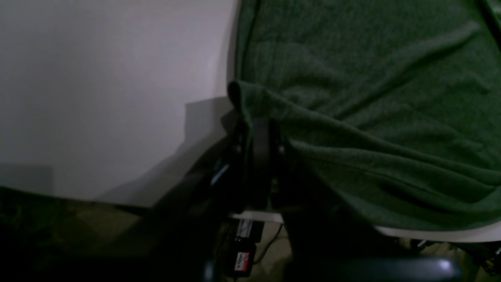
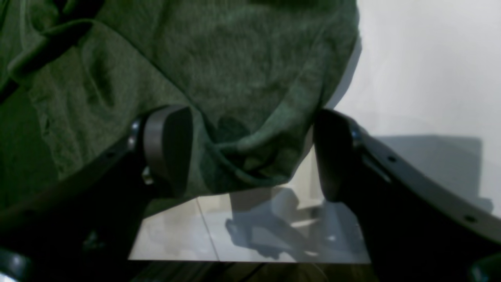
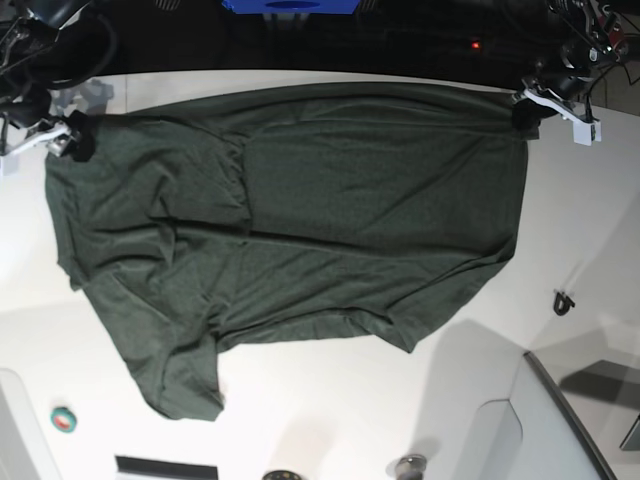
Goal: Layout the t-shirt on the table in an organized manner, then fold the t-shirt properly
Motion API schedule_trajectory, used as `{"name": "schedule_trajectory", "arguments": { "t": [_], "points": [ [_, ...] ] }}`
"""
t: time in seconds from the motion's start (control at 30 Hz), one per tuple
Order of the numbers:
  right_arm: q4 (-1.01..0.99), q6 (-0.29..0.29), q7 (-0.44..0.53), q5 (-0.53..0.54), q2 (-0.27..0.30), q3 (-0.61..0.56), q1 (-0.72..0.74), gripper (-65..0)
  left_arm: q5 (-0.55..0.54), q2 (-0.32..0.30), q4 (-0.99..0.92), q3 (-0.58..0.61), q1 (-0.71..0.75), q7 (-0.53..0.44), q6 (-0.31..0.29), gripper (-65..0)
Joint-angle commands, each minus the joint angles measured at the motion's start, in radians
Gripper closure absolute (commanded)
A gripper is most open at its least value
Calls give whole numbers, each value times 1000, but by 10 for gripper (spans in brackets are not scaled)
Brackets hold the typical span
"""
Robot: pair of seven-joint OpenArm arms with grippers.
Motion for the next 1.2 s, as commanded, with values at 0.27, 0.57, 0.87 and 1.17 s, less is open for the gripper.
{"name": "schedule_trajectory", "arguments": {
  "t": [0.27,0.57,0.87,1.17],
  "points": [
    [8,4,-23,-8,7,-2,-33,-168,-3,-17,11,-5,5,1,6,0],
    [73,4,-94,-8,7,-2,-52,-8,-3,-31,23,-5,14,4,6,0],
    [202,4,-227,-8,0,-4,-47,-8,-3,-27,138,-10,51,29,6,0],
    [278,-192,-261,-5,-2,-134,-49,-8,-5,-22,241,-4,43,98,6,0]
  ]
}}
